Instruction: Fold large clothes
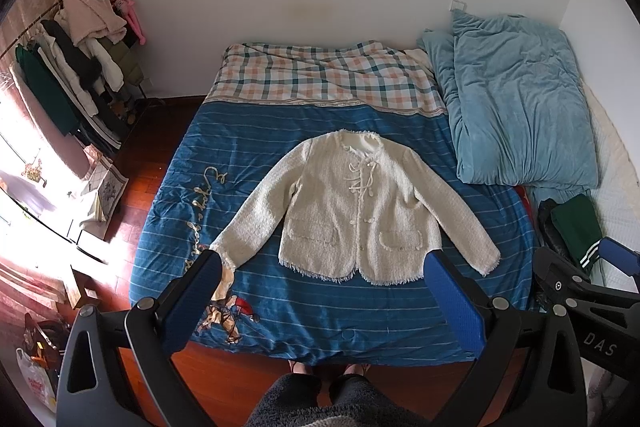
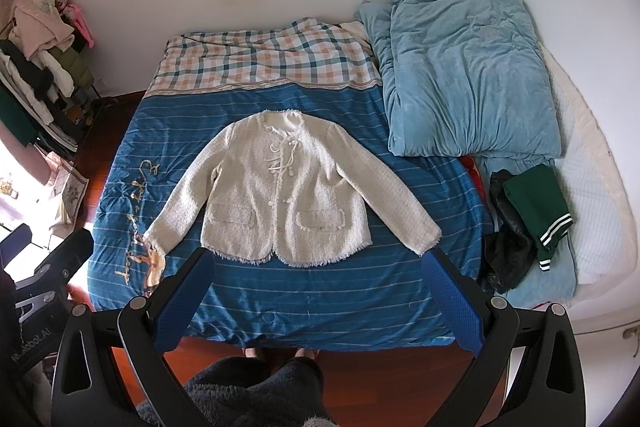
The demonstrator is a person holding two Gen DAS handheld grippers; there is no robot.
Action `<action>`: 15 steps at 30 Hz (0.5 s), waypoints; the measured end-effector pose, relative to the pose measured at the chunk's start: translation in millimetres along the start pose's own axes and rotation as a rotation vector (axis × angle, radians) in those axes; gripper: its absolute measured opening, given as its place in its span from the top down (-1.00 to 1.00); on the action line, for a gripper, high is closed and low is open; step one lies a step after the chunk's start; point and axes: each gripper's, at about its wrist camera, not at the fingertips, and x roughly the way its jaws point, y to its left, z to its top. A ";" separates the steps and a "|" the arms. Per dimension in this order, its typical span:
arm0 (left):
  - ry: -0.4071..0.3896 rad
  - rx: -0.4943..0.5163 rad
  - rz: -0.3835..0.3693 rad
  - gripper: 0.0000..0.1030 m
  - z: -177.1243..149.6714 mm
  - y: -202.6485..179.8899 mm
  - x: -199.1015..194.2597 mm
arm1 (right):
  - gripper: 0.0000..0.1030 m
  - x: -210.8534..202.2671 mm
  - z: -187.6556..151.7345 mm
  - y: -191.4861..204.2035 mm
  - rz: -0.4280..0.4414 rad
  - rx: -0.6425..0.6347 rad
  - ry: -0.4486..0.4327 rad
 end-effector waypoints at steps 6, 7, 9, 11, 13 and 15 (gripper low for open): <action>0.000 0.000 -0.001 -1.00 -0.3 0.5 0.2 | -1.00 0.4 -0.2 0.4 0.001 -0.004 0.002; 0.002 -0.001 -0.003 -1.00 0.7 0.1 -0.8 | -1.00 1.5 -0.5 0.6 -0.001 -0.003 0.000; 0.002 0.000 -0.002 -1.00 1.8 -0.9 -0.9 | -1.00 0.9 -0.3 0.3 0.000 -0.003 0.002; 0.002 -0.001 -0.003 -1.00 0.7 -0.3 0.0 | -1.00 1.1 -0.2 0.8 0.001 -0.002 0.001; 0.000 -0.001 -0.001 -1.00 -0.1 -0.4 0.5 | -1.00 1.9 0.1 0.9 -0.001 -0.005 0.002; 0.001 -0.003 -0.003 -1.00 -0.1 -0.1 0.5 | -1.00 1.0 0.1 0.5 0.000 -0.003 0.002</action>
